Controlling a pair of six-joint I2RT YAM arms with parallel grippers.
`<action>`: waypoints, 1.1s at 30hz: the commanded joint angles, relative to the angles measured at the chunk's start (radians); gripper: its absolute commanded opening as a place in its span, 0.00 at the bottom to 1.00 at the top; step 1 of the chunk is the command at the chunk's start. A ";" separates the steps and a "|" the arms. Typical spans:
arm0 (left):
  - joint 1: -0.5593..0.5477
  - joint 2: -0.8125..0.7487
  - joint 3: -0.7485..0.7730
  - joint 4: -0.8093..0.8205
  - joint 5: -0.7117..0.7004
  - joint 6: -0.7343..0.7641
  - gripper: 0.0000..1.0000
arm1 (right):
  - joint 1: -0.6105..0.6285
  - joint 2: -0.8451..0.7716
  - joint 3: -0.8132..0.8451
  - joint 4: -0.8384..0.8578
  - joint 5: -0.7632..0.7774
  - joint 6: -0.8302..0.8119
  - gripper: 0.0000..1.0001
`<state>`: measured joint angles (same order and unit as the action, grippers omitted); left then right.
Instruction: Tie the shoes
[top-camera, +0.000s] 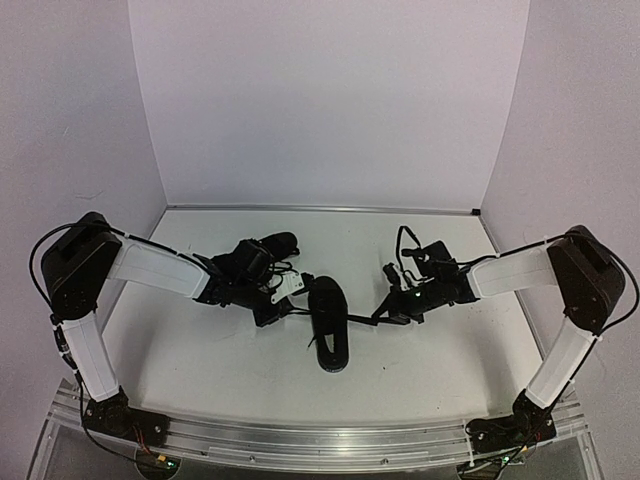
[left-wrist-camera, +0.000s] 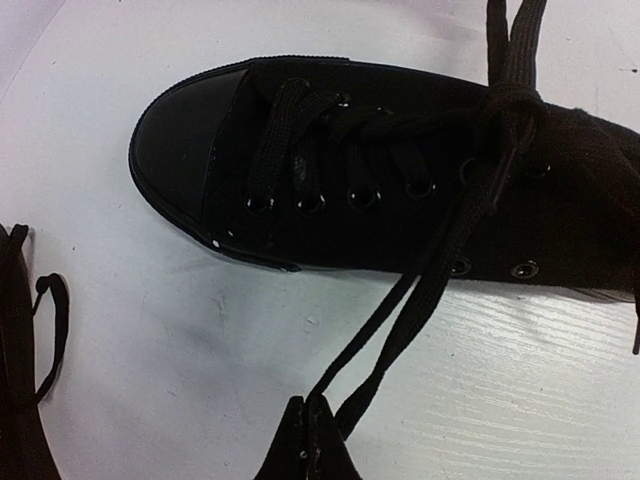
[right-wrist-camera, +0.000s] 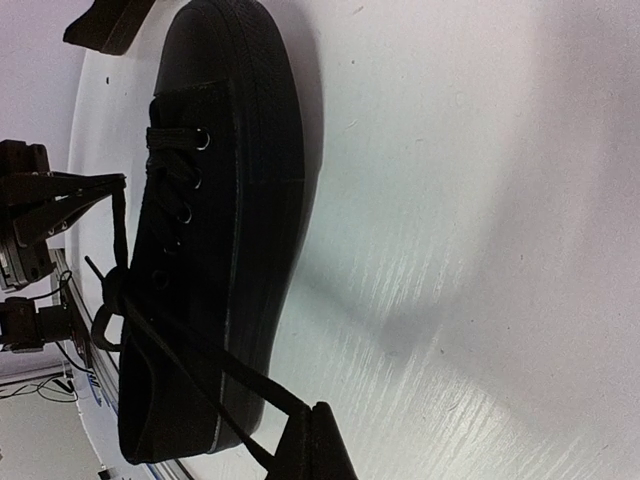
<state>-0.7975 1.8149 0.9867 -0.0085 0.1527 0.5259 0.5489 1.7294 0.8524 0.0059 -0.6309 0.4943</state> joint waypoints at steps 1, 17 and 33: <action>0.012 -0.041 0.008 0.019 0.027 0.001 0.02 | -0.005 -0.002 0.023 0.010 -0.044 -0.024 0.00; -0.048 -0.158 0.028 -0.032 0.143 0.173 0.36 | 0.008 0.010 0.057 0.015 -0.145 -0.034 0.05; -0.118 0.001 0.183 -0.125 0.110 0.260 0.27 | 0.008 0.007 0.041 0.014 -0.142 -0.032 0.09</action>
<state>-0.9115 1.7897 1.1081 -0.1216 0.2599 0.7646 0.5514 1.7336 0.8974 0.0067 -0.7647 0.4725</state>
